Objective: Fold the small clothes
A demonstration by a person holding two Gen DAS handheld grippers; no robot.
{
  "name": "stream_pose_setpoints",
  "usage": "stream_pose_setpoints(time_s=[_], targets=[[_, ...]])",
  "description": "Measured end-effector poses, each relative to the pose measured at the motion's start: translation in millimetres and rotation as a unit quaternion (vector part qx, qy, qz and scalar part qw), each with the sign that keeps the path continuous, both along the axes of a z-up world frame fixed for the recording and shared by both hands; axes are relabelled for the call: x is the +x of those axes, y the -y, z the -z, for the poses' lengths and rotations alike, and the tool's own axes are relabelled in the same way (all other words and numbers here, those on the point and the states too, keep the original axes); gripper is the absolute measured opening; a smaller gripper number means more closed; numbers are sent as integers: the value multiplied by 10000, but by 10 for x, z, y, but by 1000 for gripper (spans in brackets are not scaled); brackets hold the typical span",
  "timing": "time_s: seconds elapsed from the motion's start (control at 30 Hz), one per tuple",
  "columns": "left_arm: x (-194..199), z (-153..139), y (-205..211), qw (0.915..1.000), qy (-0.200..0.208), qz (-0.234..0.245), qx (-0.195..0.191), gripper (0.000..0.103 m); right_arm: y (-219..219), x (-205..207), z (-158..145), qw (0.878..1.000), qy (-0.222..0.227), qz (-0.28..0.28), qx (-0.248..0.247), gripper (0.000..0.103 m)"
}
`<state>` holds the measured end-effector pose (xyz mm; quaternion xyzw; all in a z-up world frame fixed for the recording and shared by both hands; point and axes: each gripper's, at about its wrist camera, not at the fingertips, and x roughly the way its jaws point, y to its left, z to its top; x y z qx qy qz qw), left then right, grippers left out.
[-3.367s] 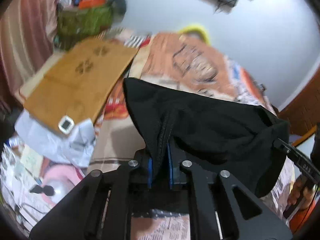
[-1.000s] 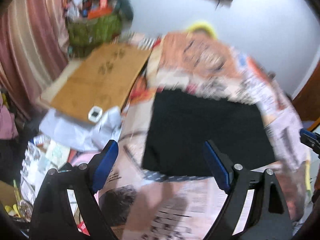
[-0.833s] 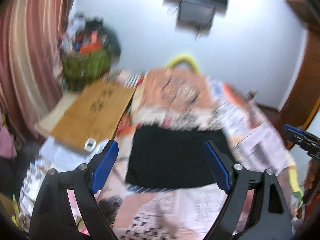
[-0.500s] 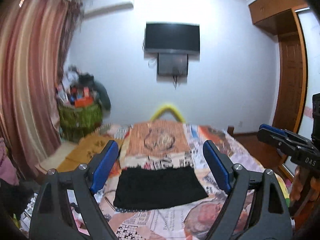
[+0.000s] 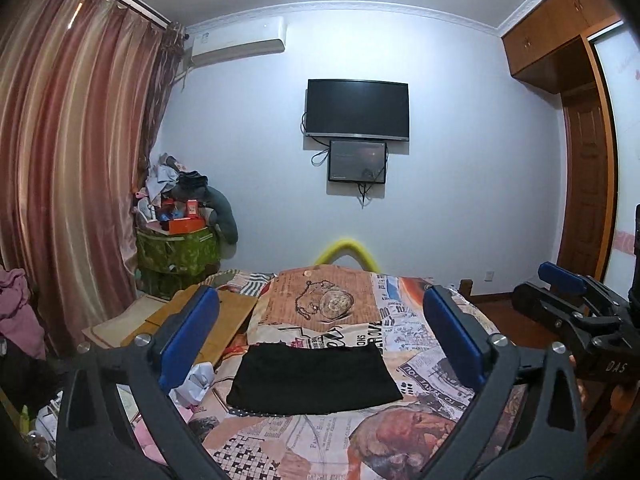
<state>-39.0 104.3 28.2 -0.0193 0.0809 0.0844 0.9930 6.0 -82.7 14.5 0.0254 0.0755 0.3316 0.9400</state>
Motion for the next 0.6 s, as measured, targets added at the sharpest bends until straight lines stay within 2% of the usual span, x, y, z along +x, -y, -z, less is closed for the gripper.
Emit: stream_pose_setpoints(time_s=[0.6], targets=[[133, 99, -18, 9997, -173, 96, -125, 103, 58, -53, 35, 9998, -105, 149, -64, 102]])
